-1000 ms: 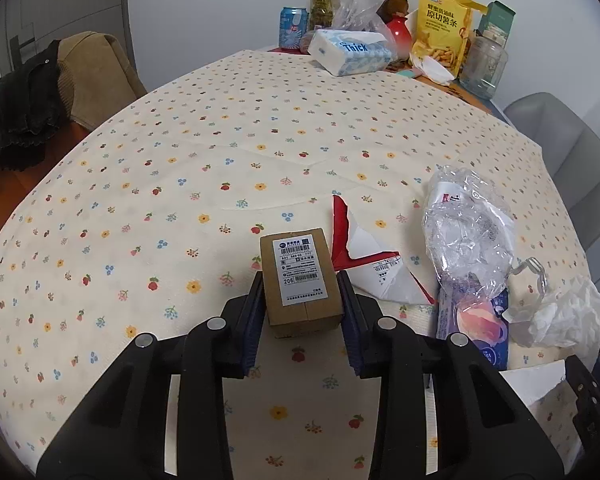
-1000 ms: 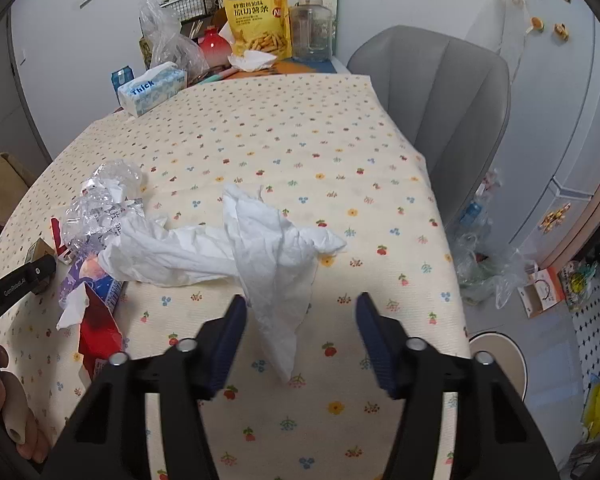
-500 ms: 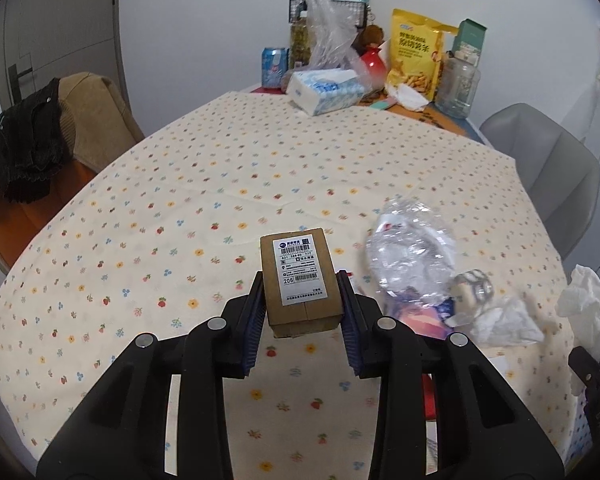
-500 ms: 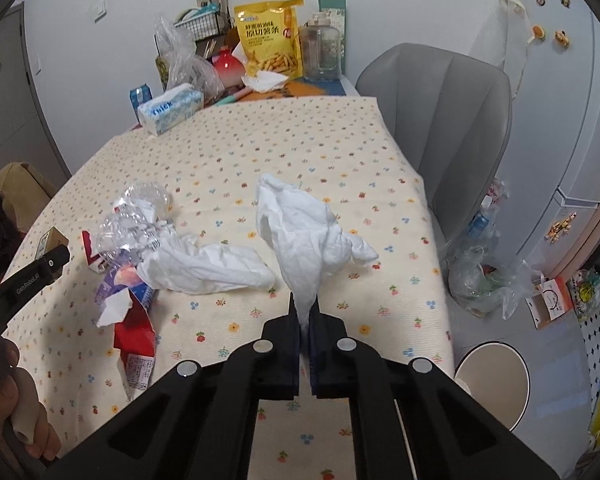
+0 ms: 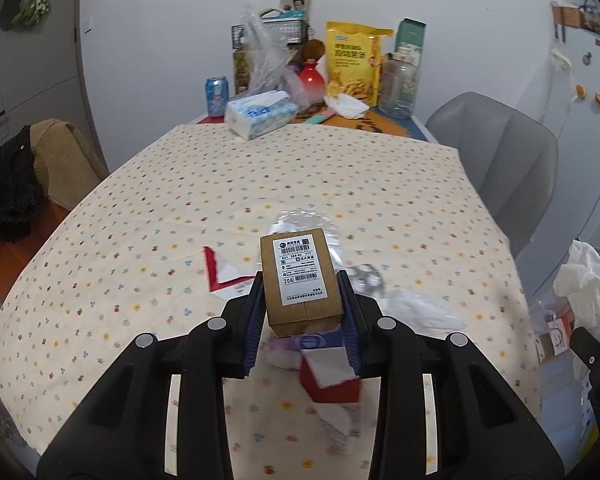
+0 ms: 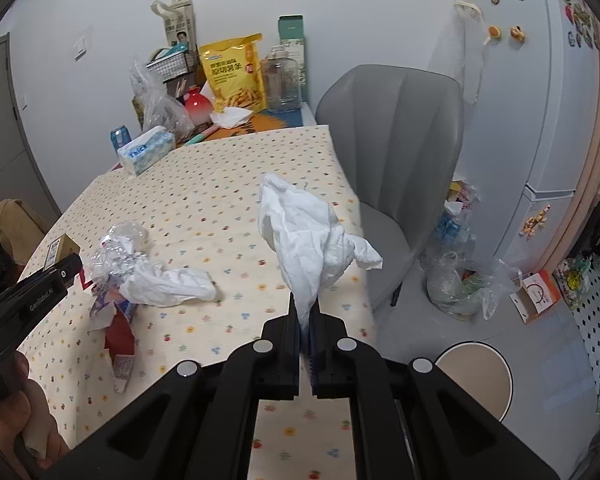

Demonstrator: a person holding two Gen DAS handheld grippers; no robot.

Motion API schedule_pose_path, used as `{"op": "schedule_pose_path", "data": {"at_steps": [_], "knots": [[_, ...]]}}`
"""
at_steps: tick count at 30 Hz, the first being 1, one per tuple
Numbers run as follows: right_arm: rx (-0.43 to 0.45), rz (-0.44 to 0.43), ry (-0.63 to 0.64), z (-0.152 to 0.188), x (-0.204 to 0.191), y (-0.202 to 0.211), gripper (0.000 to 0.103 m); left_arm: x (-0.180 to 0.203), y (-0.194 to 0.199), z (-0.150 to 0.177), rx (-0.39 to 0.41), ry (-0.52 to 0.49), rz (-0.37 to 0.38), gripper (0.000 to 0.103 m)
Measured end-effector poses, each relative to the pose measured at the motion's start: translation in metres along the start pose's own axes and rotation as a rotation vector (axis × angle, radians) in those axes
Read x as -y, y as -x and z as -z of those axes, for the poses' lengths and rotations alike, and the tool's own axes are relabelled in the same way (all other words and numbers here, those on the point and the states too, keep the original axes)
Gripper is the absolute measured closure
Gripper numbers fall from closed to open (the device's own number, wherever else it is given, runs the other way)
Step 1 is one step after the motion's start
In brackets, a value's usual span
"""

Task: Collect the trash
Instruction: 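Carry the box and tissue to the white bin and release both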

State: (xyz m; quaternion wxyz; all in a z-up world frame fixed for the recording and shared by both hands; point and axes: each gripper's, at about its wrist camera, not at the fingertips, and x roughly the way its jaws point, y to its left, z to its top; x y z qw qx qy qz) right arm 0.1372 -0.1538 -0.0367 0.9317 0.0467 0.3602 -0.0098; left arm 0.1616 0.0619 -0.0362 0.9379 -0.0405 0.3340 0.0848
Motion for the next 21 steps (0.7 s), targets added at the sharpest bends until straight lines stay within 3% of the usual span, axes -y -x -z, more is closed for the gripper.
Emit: {"op": "schedule_pose_path", "data": {"at_steps": [21], "knots": [[0.065, 0.115, -0.101, 0.001, 0.089, 0.043, 0.098, 0.099, 0.022, 0.005, 0.019, -0.115, 0.13, 0.069]]}}
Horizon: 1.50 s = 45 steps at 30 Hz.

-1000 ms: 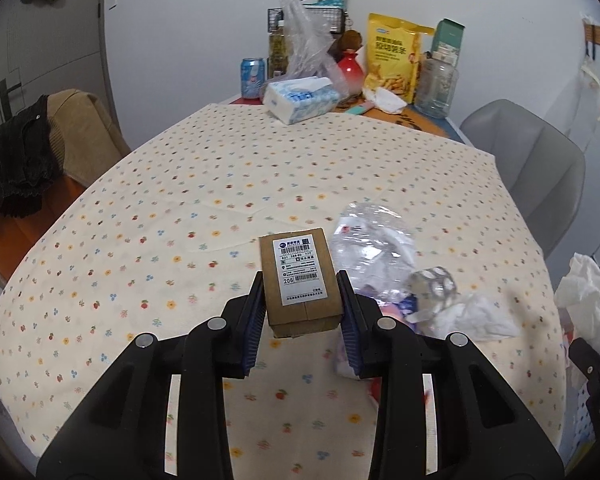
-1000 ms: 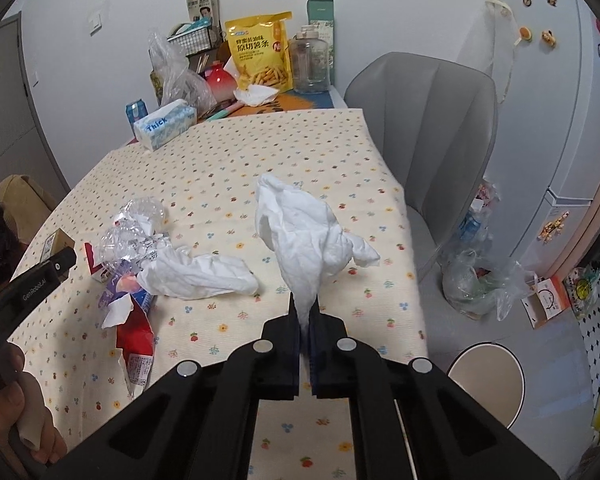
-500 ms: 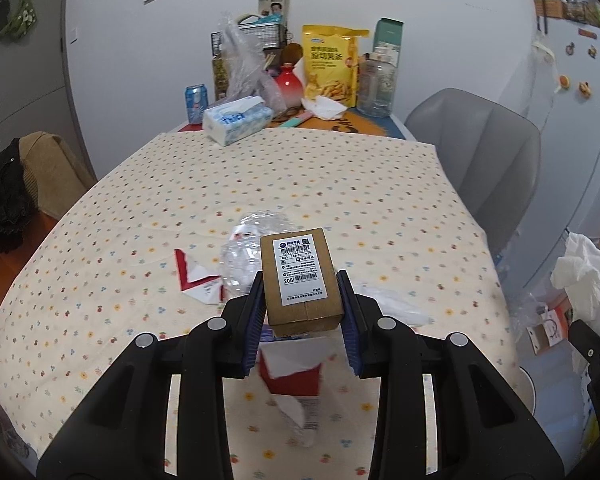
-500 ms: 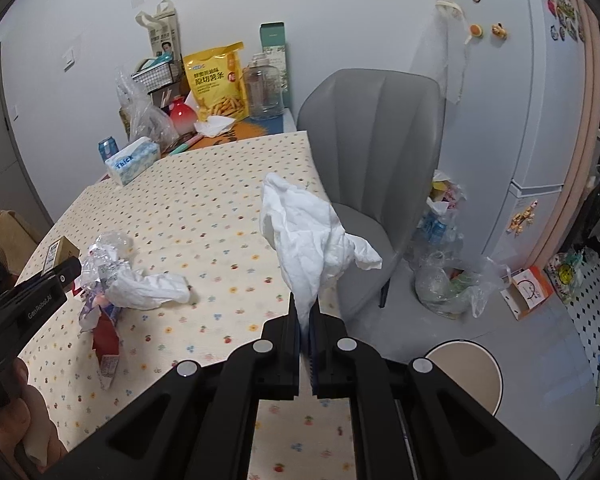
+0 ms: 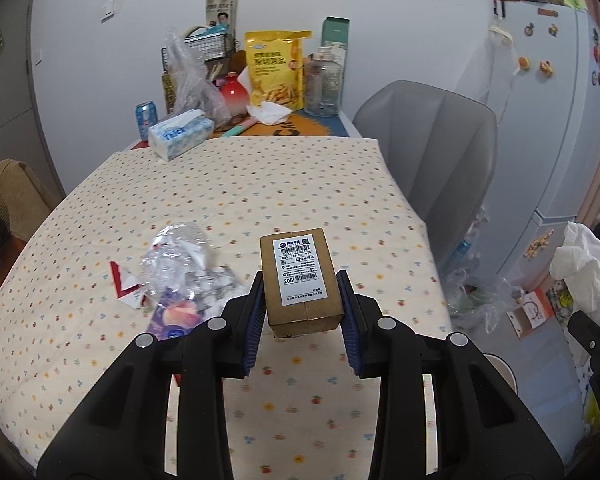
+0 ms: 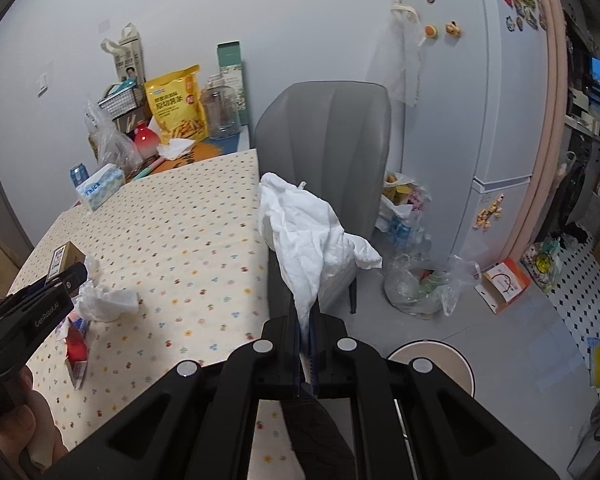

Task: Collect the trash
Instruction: 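Carry the box and tissue to the white bin and release both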

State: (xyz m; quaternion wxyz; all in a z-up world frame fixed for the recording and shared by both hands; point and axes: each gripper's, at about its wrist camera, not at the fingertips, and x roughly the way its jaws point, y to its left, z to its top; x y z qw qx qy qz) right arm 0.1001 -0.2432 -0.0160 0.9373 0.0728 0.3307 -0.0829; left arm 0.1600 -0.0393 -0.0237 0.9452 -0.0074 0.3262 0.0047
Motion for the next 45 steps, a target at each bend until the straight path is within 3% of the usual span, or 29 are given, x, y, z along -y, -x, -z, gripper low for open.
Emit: {"op": "schedule_pose_path", "data": {"at_steps": [13, 26, 36, 45], "knots": [[0.005, 0.061, -0.094, -0.001, 0.056, -0.001, 0.098, 0.068, -0.004, -0.002, -0.006, -0.091, 0.074, 0.069], [-0.014, 0.147, -0.187, 0.009, 0.126, -0.011, 0.098, 0.163, -0.02, 0.008, -0.044, -0.221, 0.176, 0.069], [-0.059, 0.201, -0.267, 0.025, 0.182, -0.032, 0.098, 0.232, -0.037, 0.023, -0.097, -0.321, 0.235, 0.068], [-0.114, 0.207, -0.325, 0.039, 0.215, -0.062, 0.098, 0.268, -0.057, 0.033, -0.141, -0.38, 0.241, 0.069]]}}
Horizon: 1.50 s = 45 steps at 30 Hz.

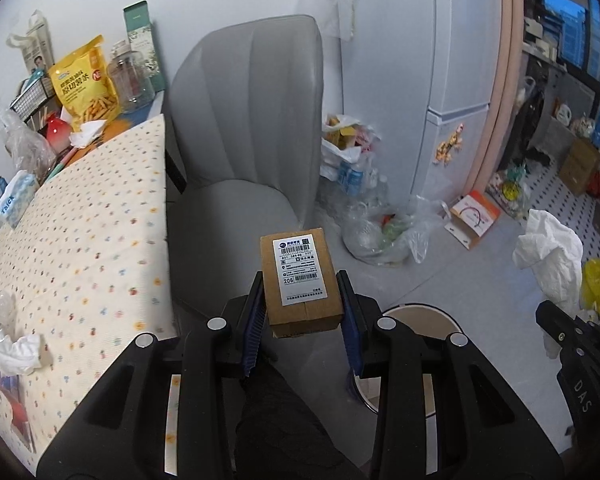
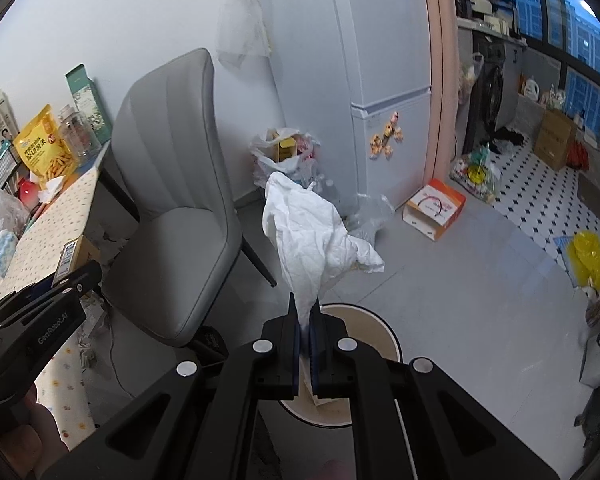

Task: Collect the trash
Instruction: 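Carry the box and tissue to the white bin and release both, then move both open tools back to the table toward the plastic bag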

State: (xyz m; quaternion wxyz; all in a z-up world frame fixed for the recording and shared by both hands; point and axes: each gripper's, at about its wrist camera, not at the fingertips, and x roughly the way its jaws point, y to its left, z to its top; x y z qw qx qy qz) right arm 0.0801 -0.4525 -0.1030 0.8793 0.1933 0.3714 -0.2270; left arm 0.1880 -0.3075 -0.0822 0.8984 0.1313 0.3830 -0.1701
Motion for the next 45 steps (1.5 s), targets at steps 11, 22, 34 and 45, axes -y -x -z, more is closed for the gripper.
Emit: {"op": "schedule_pose_path", "data": {"at_steps": [11, 22, 34, 45], "knots": [[-0.024, -0.006, -0.017, 0.002, 0.015, -0.023, 0.046, 0.025, -0.023, 0.001, -0.041, -0.048, 0.013, 0.068], [-0.008, 0.051, -0.085, 0.007, 0.055, -0.011, 0.03, 0.06, -0.036, 0.007, -0.085, -0.094, 0.054, 0.069], [-0.001, 0.129, -0.175, 0.016, 0.108, 0.0, 0.024, 0.118, -0.035, 0.015, -0.109, -0.186, 0.154, 0.059], [0.026, 0.11, -0.159, 0.015, 0.106, 0.004, 0.02, 0.1, -0.022, 0.004, -0.066, -0.15, 0.139, 0.009]]}}
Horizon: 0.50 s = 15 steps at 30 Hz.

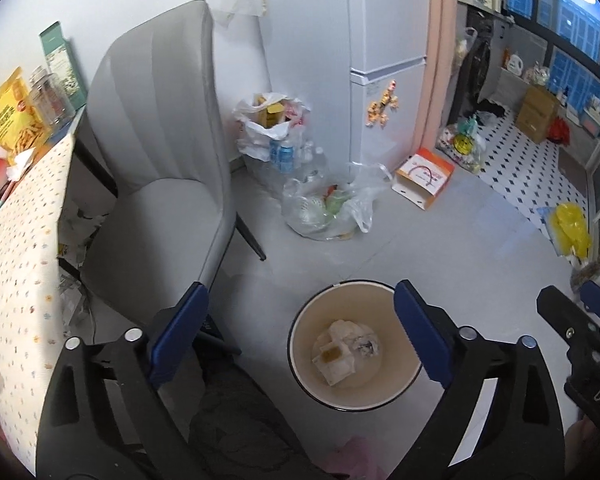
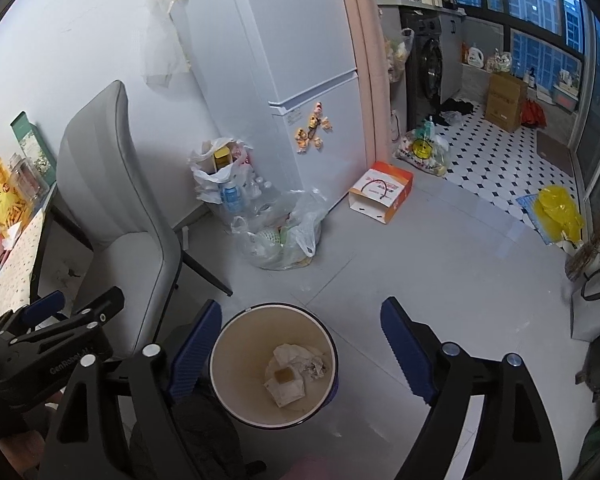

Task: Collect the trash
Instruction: 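Move both open tools back to the table toward the plastic bag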

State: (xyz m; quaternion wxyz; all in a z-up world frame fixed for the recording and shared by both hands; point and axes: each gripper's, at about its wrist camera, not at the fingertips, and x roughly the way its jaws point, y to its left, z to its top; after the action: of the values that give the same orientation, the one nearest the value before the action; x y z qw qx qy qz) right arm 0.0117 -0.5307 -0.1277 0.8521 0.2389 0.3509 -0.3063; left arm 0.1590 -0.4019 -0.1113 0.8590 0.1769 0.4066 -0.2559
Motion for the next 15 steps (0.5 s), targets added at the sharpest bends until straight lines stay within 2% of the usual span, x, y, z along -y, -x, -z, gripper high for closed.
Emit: {"op": "schedule_pose_path", "data": {"at_steps": [7, 15], "knots": [[0.05, -0.065, 0.04, 0.001, -0.024, 0.014, 0.009, -0.03, 0.024, 0.001, 0.042, 0.041, -0.025, 0.006], [0.115, -0.111, 0.115, 0.003, -0.066, 0.035, 0.008, -0.086, 0.058, 0.013, 0.096, 0.143, -0.087, 0.006]]}}
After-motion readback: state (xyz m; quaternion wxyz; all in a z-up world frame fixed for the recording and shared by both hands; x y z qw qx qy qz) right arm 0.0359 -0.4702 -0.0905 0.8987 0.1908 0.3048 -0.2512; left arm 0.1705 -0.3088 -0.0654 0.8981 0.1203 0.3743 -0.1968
